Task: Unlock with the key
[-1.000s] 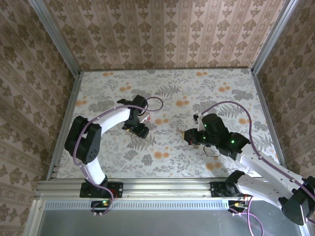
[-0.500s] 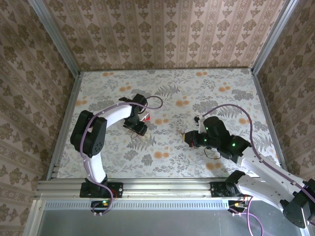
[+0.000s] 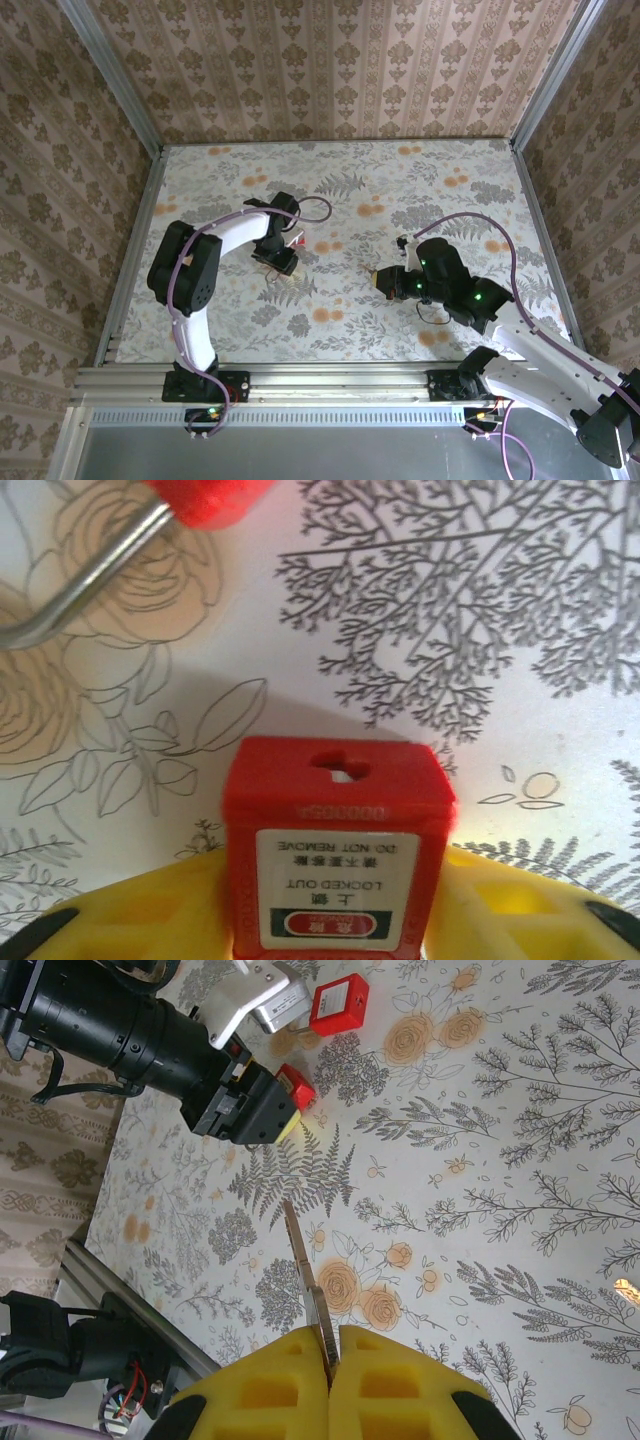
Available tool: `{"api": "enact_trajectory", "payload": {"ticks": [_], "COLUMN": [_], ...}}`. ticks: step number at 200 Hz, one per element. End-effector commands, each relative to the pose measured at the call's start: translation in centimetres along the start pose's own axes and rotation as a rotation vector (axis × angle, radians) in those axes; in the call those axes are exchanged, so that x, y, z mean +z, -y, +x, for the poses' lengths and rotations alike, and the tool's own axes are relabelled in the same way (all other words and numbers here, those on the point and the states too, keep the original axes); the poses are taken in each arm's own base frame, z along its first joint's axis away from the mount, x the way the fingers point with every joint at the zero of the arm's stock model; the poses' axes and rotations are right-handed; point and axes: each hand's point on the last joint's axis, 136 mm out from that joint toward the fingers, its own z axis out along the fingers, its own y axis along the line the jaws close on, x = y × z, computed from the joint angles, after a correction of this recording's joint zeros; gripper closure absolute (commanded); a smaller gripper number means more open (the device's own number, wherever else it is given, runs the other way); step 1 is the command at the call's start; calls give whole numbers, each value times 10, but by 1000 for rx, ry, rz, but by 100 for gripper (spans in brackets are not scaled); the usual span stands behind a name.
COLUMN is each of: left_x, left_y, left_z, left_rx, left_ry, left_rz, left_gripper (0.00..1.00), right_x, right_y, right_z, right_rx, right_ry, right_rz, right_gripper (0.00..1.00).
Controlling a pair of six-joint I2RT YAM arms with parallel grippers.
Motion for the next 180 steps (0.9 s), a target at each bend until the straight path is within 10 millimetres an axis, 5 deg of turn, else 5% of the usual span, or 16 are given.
{"api": "enact_trajectory", "payload": {"ticks": [1,26,56,86,129,180], "left_x": [5,-22,-80,-120,-138,-151], "left_y": [8,23,53,93,145,165], "left_z": [-1,-14,-32,-22,23,48], "left_rx": [34,184,333,586,973,1139], "left_ry": [-12,96,335,568,760,833], "left_rz": [42,-7,5,39,48,1], "left_gripper": [59,68,78,80,83,88], "right_x": [-6,-6,-15,-28,-35,-22], "right_y": [-9,-11,-26,-39,-45,-66], "right_z": [-6,-8,-9,2,22,37], "right_rx": [-15,-21,-45,-64,-95,-142], "right_ry": [18,2,-82,-152,-258,-347], "right_rz": [-30,-29,-36,-86,-118,-217], "right_gripper": [100,100,100,100,100,100]}}
